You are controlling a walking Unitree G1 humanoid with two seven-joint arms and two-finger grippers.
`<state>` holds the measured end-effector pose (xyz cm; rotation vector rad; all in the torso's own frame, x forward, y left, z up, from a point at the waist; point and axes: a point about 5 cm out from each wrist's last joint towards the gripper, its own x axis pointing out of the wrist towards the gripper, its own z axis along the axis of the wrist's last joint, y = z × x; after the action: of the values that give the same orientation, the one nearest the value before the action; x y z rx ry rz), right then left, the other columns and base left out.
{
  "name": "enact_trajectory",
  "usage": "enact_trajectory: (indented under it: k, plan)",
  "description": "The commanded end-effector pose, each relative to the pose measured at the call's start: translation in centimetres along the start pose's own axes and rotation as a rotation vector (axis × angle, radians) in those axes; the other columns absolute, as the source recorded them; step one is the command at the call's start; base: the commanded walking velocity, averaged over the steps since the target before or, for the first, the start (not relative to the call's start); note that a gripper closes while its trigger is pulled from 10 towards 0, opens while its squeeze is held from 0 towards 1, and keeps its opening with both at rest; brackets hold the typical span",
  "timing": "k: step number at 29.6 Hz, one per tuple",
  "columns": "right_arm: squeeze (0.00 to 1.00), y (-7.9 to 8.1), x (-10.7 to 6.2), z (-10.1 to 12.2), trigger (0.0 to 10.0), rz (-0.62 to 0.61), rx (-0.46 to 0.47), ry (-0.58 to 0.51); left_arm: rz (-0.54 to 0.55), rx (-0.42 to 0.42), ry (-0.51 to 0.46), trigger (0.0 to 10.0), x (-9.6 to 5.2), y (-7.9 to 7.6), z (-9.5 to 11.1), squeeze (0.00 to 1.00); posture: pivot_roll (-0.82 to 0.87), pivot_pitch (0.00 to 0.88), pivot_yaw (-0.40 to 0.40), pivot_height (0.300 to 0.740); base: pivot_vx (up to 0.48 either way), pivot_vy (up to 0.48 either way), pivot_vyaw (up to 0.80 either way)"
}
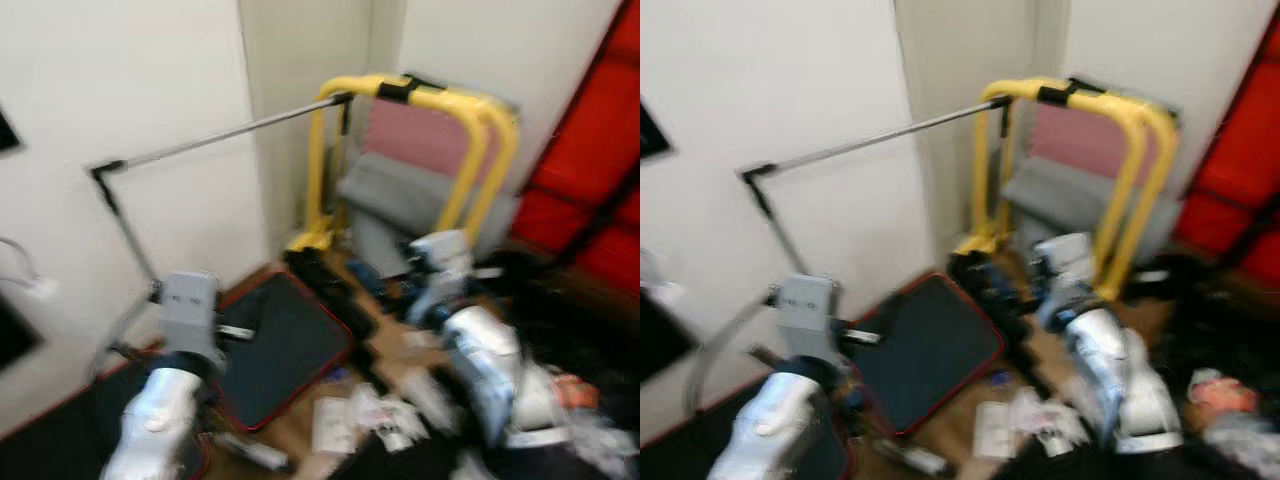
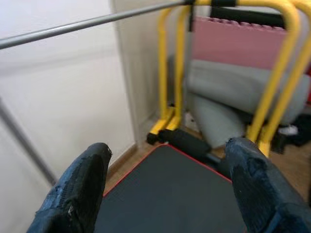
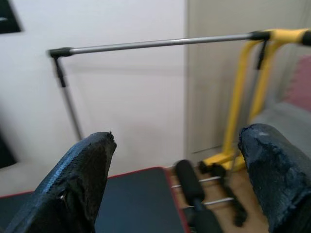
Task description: Sweep floor
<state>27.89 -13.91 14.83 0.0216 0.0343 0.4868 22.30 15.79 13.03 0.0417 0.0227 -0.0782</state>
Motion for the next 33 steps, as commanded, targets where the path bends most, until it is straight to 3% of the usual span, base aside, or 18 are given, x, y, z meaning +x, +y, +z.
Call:
enact_trajectory:
  k: [1, 10, 15, 33]
  plan:
    - [0.0, 0.0, -0.2, -1.1, 10.0, -0.014, -0.015, 0.037, -0.012, -0.043, -0.024, 10.0, 0.2, 0.0, 0.7, 0.0, -0.11, 0.0, 0.007, 0.74, 0.0, 0.0, -0.8]
    - [0.0, 0.5, 0.1, -1.1, 10.0, 0.027, -0.096, 0.049, -0.037, 0.021, 0.018, 10.0, 0.0, -0.8, -0.7, 0.0, -0.13, 0.0, 0.004, 0.74, 0.0, 0.0, -0.8]
    - [0.0, 0.2, 0.6, -0.8, 10.0, 0.035, -0.134, 0.049, -0.014, 0.019, 0.001, 10.0, 0.9, -0.6, -0.6, 0.0, -0.14, 0.0, -0.007, 0.74, 0.0, 0.0, -0.8]
    - [0.0, 0.3, 1.2, -1.0, 10.0, 0.048, -0.177, 0.046, -0.006, 0.024, -0.013, 10.0, 1.3, -0.5, -0.6, 0.0, -0.14, 0.0, 0.001, 0.74, 0.0, 0.0, -0.8]
